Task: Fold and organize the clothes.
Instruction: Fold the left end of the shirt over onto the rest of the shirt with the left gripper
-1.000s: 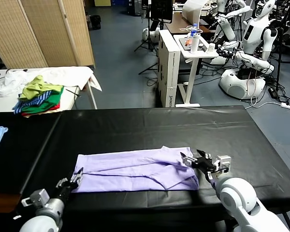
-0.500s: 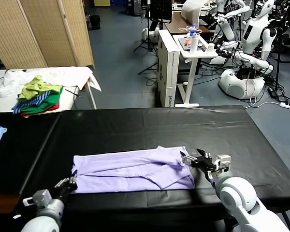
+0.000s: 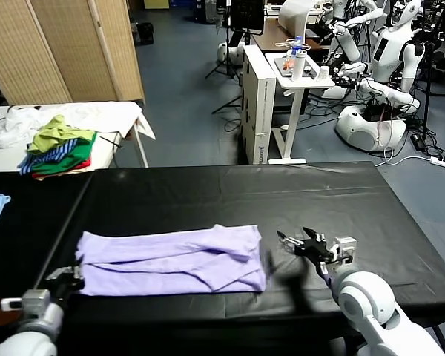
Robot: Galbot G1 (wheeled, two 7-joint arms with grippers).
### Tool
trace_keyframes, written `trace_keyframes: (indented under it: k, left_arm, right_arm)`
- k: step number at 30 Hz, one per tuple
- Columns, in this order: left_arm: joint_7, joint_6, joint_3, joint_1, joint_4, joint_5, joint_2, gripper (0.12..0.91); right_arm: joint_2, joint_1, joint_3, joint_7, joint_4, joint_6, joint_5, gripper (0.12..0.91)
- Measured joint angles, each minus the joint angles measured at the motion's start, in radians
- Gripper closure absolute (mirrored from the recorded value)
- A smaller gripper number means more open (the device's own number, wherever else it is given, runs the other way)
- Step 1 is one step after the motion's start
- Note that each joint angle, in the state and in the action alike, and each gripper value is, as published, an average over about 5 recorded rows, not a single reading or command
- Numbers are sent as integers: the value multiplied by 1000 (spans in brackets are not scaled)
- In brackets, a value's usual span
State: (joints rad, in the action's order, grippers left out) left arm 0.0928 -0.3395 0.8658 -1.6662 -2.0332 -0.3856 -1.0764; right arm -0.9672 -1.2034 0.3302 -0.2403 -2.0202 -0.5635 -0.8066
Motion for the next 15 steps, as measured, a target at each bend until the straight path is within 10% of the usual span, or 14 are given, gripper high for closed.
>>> trace_keyframes:
  k: [15]
  left_arm:
    - [103, -84, -87, 17, -169, -99, -51, 846]
  right_arm:
    - [-15, -45, 31, 12, 1, 20, 39, 118]
